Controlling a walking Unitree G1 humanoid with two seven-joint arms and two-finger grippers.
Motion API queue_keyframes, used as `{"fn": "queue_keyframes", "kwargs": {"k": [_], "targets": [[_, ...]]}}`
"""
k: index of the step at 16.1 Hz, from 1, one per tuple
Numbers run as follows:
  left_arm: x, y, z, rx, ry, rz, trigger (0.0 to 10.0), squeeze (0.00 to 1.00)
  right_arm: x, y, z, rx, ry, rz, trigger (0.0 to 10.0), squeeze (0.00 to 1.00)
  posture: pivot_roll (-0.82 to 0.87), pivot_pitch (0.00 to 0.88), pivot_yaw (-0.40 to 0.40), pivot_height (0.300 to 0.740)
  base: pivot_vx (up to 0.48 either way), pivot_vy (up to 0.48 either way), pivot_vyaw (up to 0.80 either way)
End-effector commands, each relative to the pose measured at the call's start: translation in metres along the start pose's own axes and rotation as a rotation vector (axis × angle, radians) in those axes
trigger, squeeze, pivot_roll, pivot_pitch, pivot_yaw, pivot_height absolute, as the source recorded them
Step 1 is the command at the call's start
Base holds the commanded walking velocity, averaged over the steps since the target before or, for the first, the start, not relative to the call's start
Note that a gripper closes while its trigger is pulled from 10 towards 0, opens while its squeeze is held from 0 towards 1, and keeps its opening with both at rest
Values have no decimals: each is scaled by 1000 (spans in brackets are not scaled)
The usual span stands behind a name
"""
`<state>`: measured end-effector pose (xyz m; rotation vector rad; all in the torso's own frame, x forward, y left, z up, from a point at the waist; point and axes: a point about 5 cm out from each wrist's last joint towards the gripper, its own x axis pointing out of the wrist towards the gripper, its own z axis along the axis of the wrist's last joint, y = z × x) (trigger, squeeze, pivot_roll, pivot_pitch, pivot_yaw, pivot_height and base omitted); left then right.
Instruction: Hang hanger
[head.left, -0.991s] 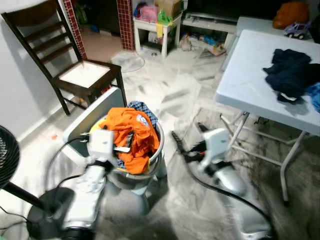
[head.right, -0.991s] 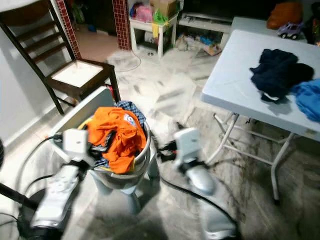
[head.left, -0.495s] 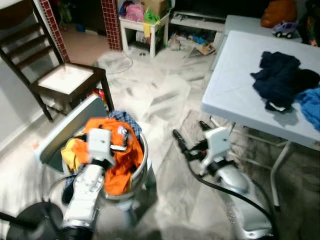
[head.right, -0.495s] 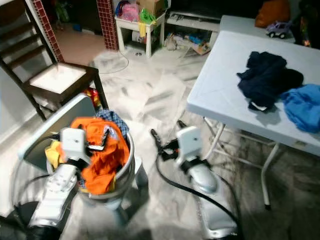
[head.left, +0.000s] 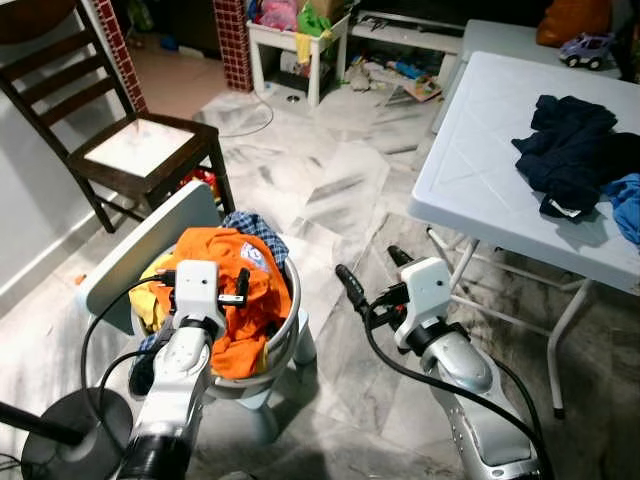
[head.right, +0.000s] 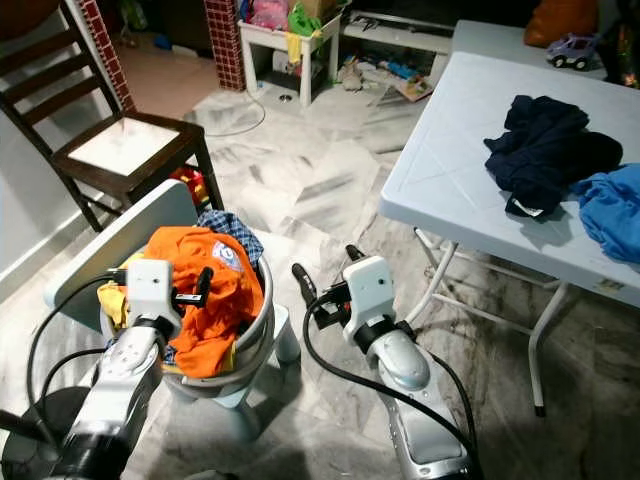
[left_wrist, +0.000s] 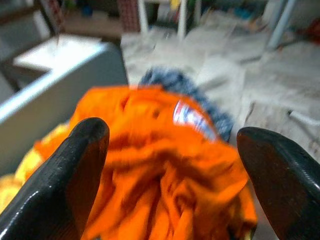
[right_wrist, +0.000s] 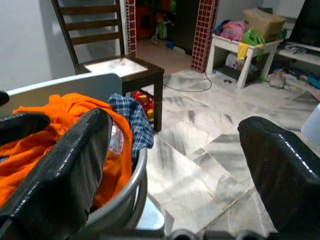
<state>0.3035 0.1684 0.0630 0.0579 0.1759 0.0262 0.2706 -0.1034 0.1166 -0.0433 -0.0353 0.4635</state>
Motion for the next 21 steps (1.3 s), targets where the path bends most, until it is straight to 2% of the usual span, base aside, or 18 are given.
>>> {"fn": "queue_keyframes", "kwargs": {"k": [1,6,7,8,14,18,21], "targets": [[2,6,-9,-9,55,42,10000,0,-4,-2,2,-15,7,-9,10000,0,-56,152,-57,740,0,0,0],[18,20,-14,-16,116,59,10000,0,-15,-1,3,-40,37,6,10000,0,-104,183,-89,740,0,0,0],[22,22,-12,-19,112,51,2902,0,-15,-1,3,-42,38,6,10000,0,-111,185,-88,740,0,0,0],[24,24,-10,-23,102,50,0,0,-15,-2,4,-44,39,5,10000,0,-110,184,-86,740,0,0,0],[22,34,-23,11,132,37,0,0,-11,3,6,-49,39,12,10000,0,-108,177,-72,740,0,0,0],[18,58,-24,22,116,144,0,0,-11,5,4,-47,48,18,10000,0,-91,179,-74,740,0,0,0],[9,72,-30,85,101,197,0,0,-9,8,3,-32,45,41,10000,0,-82,184,-72,740,0,0,0]]}}
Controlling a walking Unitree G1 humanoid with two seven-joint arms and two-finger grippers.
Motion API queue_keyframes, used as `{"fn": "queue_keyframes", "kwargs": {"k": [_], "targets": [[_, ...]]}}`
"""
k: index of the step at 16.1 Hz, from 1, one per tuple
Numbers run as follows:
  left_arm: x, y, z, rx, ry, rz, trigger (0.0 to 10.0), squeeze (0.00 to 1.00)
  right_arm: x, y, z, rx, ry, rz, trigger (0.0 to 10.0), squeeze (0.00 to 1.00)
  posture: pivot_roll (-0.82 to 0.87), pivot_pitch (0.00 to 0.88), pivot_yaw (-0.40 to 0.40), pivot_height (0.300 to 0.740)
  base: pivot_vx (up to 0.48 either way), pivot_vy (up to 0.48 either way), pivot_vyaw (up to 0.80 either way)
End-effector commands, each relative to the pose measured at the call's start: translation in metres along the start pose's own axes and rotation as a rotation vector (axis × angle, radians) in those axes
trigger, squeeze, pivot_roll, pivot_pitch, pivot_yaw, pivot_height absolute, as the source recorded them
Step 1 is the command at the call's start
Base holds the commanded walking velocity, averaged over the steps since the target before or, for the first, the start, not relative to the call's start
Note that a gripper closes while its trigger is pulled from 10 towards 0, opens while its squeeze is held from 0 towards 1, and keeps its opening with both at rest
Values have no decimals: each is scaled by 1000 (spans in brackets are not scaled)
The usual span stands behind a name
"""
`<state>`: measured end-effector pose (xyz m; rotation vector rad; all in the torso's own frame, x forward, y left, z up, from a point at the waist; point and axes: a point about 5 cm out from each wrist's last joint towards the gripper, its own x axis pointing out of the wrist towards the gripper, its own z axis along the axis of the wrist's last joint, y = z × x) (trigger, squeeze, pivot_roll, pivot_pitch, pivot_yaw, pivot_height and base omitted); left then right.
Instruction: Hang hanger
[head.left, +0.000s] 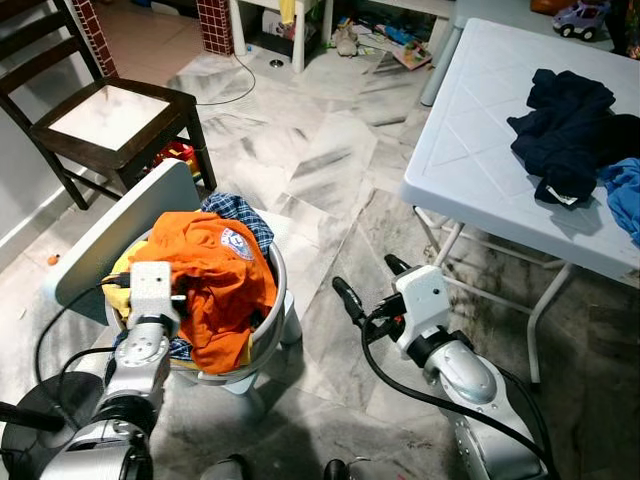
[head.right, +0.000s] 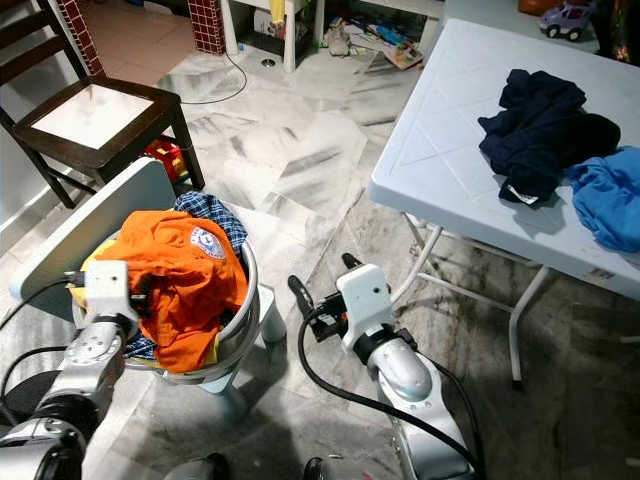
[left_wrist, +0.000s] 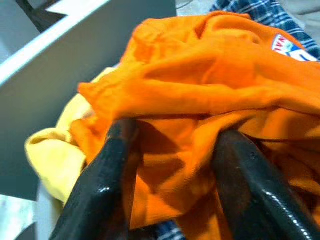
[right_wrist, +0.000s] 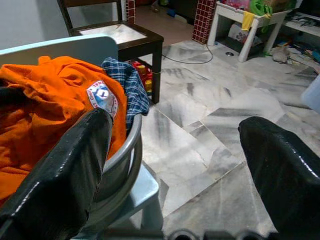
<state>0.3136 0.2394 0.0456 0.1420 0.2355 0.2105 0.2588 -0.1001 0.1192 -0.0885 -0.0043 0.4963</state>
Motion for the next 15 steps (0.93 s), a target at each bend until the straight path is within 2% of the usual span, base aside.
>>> {"fn": "queue_keyframes", "kwargs": {"k": [1,7,8,10,12,13,14,15], "targets": [[-6,7,-13,24,39,29,0,0,-1,1,0,5,7,8,10000,0,-82,186,-72,740,0,0,0],[-11,32,-19,42,44,108,0,0,0,2,-2,10,14,13,10000,0,-69,188,-67,740,0,0,0],[-11,34,-16,51,23,116,0,0,1,2,-2,10,13,13,10000,0,-69,187,-67,740,0,0,0],[-16,35,-9,80,-81,105,0,0,1,1,-2,9,11,8,10000,0,-60,188,-61,740,0,0,0],[-30,29,-5,111,-176,62,0,0,0,0,-3,10,13,6,10000,0,-49,190,-59,740,0,0,0],[-47,24,-7,143,-221,21,0,0,0,1,-4,12,14,7,10000,0,-40,193,-59,740,0,0,0],[-59,24,-11,162,-222,14,0,0,1,2,-4,14,14,10,10000,0,-34,193,-62,740,0,0,0],[-62,24,-13,167,-220,13,0,0,1,2,-4,15,14,12,10000,0,-34,193,-62,740,0,0,0]]}}
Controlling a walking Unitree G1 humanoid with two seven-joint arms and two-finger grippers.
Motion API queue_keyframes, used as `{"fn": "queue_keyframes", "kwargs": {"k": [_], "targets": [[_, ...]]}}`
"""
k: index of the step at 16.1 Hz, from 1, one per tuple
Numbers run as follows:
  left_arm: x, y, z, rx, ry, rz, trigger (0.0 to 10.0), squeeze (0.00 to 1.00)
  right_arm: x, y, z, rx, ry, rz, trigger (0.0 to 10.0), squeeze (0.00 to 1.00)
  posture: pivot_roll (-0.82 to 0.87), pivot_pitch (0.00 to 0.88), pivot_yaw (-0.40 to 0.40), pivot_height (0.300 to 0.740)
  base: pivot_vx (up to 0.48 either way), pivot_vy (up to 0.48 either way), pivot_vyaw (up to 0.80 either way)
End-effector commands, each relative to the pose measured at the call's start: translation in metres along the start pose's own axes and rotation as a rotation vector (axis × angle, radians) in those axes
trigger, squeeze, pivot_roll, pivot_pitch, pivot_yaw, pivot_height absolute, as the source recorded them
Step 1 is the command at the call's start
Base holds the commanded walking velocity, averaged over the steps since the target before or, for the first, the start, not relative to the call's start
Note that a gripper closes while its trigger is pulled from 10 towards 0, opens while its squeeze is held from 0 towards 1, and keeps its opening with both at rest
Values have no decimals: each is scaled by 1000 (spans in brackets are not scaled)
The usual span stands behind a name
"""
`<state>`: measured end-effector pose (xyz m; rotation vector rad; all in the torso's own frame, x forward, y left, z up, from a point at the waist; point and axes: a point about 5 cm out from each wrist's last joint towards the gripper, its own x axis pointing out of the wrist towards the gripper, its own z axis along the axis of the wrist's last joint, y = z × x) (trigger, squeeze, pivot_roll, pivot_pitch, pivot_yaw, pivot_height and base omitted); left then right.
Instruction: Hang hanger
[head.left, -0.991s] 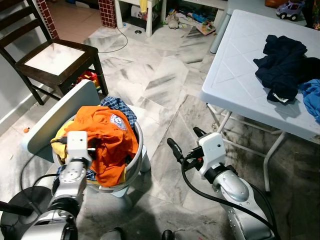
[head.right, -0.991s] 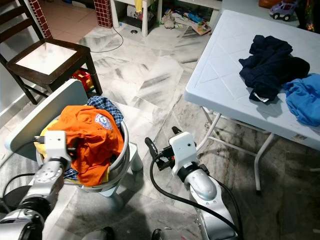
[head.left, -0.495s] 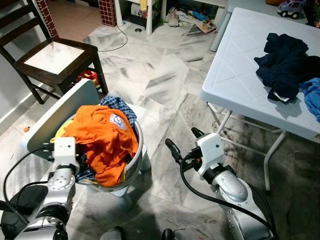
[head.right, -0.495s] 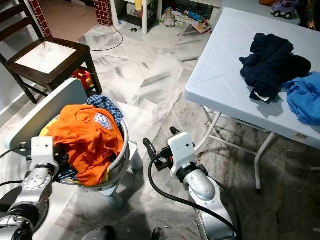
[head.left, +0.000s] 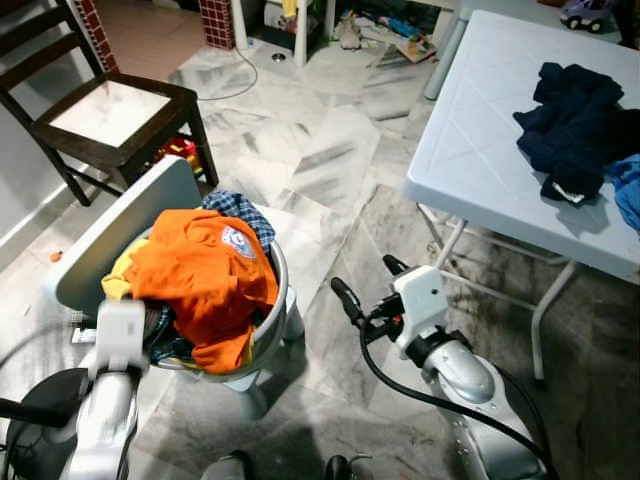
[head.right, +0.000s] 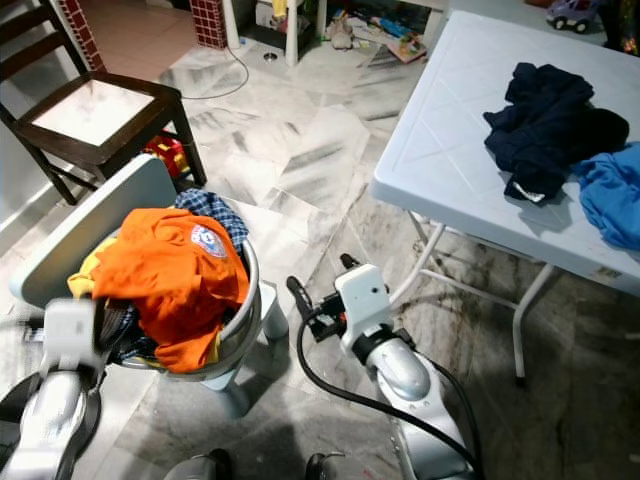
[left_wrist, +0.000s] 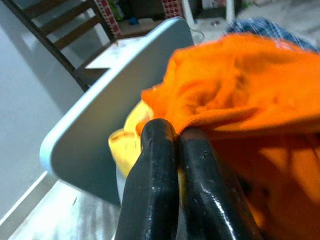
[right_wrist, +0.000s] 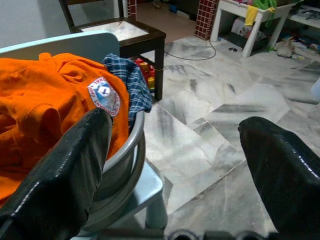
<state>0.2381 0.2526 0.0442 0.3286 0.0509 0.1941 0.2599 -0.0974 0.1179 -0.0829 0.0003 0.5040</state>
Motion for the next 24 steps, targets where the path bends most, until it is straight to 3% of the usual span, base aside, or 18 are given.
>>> {"fn": "queue_keyframes", "kwargs": {"k": [1,2,3,4,9,11,15,16,17,18,19,22,24], "targets": [[-8,2,-5,33,21,-13,0,0,0,2,-3,10,10,13,10000,0,-16,195,-64,740,0,0,0],[-14,5,-12,42,47,-11,0,0,1,2,-3,11,9,17,10000,0,-13,196,-67,740,0,0,0],[-34,15,-24,83,111,4,0,0,3,2,-2,8,9,27,10000,0,-2,196,-69,740,0,0,0],[-43,22,-30,107,146,14,0,0,4,1,-3,7,9,29,10000,0,-1,198,-70,740,0,0,0],[-75,37,-51,208,260,5,0,0,6,1,-4,6,9,37,10000,0,13,202,-66,740,0,0,0],[-73,39,-52,221,266,8,0,0,6,2,-4,9,9,37,10000,0,12,203,-66,740,0,0,0],[-43,42,-33,277,180,7,0,0,5,1,-5,6,11,32,10000,0,-4,202,-61,740,0,0,0],[-32,40,-24,302,135,-10,2196,0,4,0,-5,5,11,26,10000,0,-9,199,-60,740,0,0,0],[-26,37,-17,331,99,-22,5373,0,4,-1,-5,5,11,23,10000,0,-9,199,-60,740,0,0,0],[-16,31,-10,330,59,-41,10000,0,4,-1,-5,4,12,23,10000,0,-15,192,-59,740,0,0,0],[-7,23,0,322,11,-51,10000,957,4,0,-5,4,10,24,10000,0,-18,190,-58,740,0,0,0],[-3,17,13,383,-58,-62,10000,1000,6,-1,-4,2,6,21,10000,0,-16,186,-57,740,0,0,0],[-10,19,10,421,-47,-66,10000,1000,7,0,-5,3,4,22,10000,0,-3,182,-51,740,0,0,0]]}}
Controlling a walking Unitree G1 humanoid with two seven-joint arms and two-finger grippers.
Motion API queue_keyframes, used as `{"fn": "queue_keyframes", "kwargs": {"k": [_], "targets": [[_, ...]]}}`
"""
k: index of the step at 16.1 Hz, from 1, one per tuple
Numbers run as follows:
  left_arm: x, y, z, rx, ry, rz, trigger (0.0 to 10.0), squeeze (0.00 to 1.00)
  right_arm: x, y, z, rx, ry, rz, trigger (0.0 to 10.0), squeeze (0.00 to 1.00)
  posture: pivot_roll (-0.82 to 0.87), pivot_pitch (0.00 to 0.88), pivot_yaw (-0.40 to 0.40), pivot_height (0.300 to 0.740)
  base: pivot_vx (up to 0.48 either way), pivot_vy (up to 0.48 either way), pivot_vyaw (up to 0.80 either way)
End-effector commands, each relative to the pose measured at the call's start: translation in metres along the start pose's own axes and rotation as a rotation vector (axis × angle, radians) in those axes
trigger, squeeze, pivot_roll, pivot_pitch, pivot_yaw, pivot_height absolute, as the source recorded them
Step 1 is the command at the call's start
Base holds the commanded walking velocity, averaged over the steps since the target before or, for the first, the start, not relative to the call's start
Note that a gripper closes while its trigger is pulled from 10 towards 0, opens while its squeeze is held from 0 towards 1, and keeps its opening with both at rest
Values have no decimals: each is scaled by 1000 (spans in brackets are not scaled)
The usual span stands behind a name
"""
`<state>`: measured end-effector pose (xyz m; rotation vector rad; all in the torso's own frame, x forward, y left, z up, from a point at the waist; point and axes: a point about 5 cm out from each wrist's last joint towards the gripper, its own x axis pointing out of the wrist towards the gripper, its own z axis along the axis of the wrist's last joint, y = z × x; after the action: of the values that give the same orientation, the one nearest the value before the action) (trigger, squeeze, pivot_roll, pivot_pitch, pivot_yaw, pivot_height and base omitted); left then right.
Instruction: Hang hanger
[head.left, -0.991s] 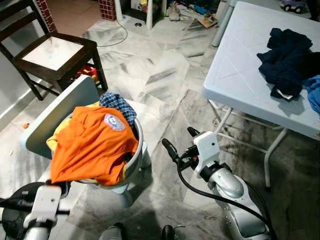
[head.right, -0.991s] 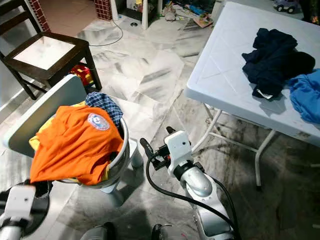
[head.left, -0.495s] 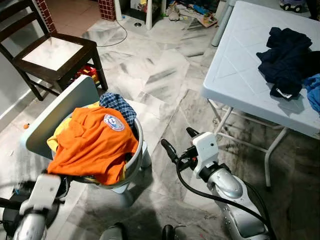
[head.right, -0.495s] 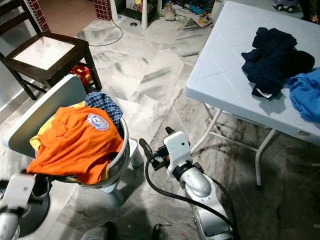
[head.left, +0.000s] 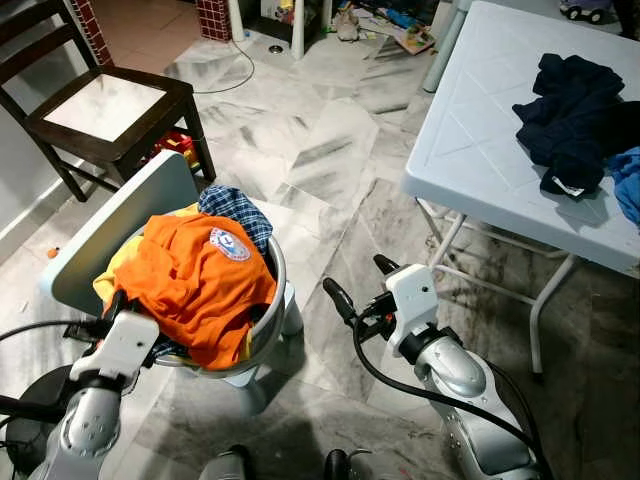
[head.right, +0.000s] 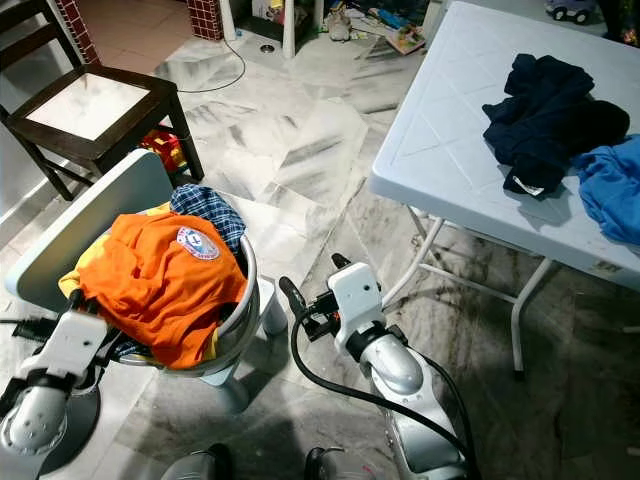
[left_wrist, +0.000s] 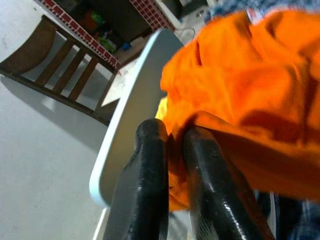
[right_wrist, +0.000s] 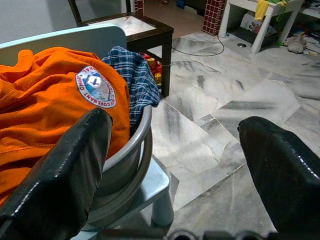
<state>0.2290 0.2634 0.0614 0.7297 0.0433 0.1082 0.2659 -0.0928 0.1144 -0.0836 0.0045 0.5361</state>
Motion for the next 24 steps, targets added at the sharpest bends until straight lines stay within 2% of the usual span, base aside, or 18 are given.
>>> {"fn": "queue_keyframes", "kwargs": {"k": [1,3,5,7,8,10,11,13,14,15,16,19,21,22,24], "targets": [[-9,0,-8,22,40,-7,10000,1000,1,-1,-1,4,-1,-8,10000,0,1,181,-48,740,0,0,0],[-24,1,-31,-15,192,26,10000,1000,2,1,-1,7,-4,-5,10000,0,7,179,-43,740,0,0,0],[-32,5,-38,24,203,37,10000,1000,3,1,-2,9,-4,-5,10000,0,12,178,-41,740,0,0,0],[-28,8,-19,51,15,11,10000,1000,4,2,-4,12,-3,-1,10000,0,24,179,-46,740,0,0,0],[-21,4,-5,75,-74,-22,10000,1000,5,3,-3,12,-5,5,10000,0,26,180,-47,740,0,0,0],[-13,-4,9,89,-167,-73,10000,1000,6,2,-3,11,-7,7,10000,0,25,180,-47,740,0,0,0],[-8,-11,22,105,-245,-111,10000,1000,7,1,-2,9,-9,5,10000,0,21,180,-46,740,0,0,0],[-6,-20,34,119,-333,-158,10000,1000,5,0,-3,7,-8,-3,10000,0,9,177,-42,740,0,0,0],[-4,-34,37,124,-349,-252,10000,1000,4,0,-4,8,-7,-6,10000,0,2,174,-38,740,0,0,0],[-3,-42,37,125,-345,-312,10000,1000,4,1,-4,8,-7,-6,10000,0,2,174,-38,740,0,0,0],[-3,-54,35,151,-333,-419,10000,1000,4,1,-4,7,-6,-7,10000,0,-3,172,-38,740,0,0,0],[-6,-66,25,182,-291,-563,10000,1000,4,0,-4,6,-7,-13,10000,0,-8,175,-34,740,0,0,0],[-5,-66,20,243,-290,-634,10000,545,3,-1,-5,3,-4,-18,10000,0,-12,176,-33,740,0,0,0],[-3,-61,15,238,-255,-663,10000,0,2,-1,-5,3,-2,-19,10000,0,-13,178,-32,740,0,0,0],[-2,-56,8,232,-200,-710,10000,0,1,-1,-6,2,3,-20,10000,0,-15,178,-31,740,0,0,0]]}}
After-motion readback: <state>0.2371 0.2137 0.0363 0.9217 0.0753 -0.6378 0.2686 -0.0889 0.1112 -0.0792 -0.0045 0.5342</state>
